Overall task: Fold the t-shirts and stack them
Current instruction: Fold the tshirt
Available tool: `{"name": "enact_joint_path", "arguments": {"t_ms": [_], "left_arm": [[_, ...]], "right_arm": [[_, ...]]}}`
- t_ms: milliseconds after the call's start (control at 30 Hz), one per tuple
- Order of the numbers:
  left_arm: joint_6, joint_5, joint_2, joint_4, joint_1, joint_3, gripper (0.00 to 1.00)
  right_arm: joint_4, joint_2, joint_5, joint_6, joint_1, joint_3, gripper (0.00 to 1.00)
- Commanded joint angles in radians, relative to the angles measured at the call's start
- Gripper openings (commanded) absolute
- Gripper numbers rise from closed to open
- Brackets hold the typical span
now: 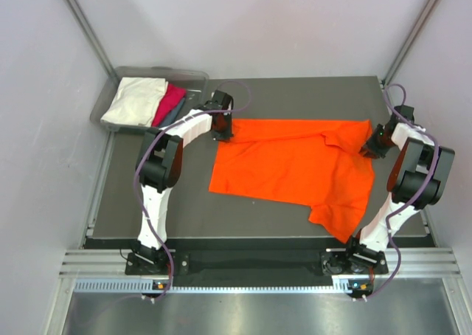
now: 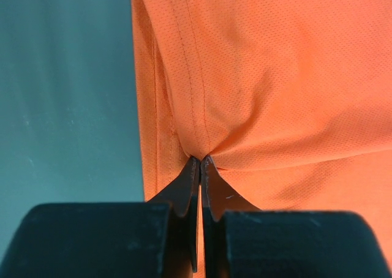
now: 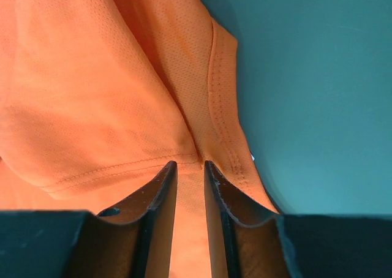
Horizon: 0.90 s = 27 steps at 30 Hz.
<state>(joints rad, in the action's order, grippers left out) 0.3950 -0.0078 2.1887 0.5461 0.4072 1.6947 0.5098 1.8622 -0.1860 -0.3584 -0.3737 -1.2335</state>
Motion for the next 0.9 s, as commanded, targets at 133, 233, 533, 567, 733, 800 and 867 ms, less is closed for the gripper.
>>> {"name": "enact_joint_path", "arguments": {"t_ms": [133, 233, 533, 567, 733, 800, 867], "left_arm": [[0.005, 0.002, 0.025, 0.006, -0.007, 0.042, 0.07], [0.004, 0.002, 0.029, 0.006, -0.007, 0.043, 0.07], [0.002, 0.002, 0.036, 0.005, -0.008, 0.045, 0.00], [0.002, 0.002, 0.037, 0.003, -0.010, 0.045, 0.00], [0.004, 0.002, 0.036, 0.000, -0.013, 0.049, 0.00], [0.004, 0.002, 0.036, -0.003, -0.015, 0.052, 0.00], [0.004, 0.002, 0.037, -0.002, -0.015, 0.054, 0.00]], "right_arm": [[-0.020, 0.018, -0.007, 0.009, -0.010, -0.029, 0.27], [-0.027, 0.034, -0.006, 0.009, -0.010, -0.027, 0.26], [-0.018, 0.029, 0.013, 0.001, -0.008, -0.049, 0.13], [-0.007, 0.022, 0.019, 0.001, -0.008, -0.052, 0.10], [0.041, -0.009, 0.040, 0.013, -0.008, -0.078, 0.04], [0.053, -0.017, 0.043, 0.019, -0.008, -0.089, 0.11], [0.065, -0.015, 0.045, 0.021, -0.008, -0.101, 0.05]]}}
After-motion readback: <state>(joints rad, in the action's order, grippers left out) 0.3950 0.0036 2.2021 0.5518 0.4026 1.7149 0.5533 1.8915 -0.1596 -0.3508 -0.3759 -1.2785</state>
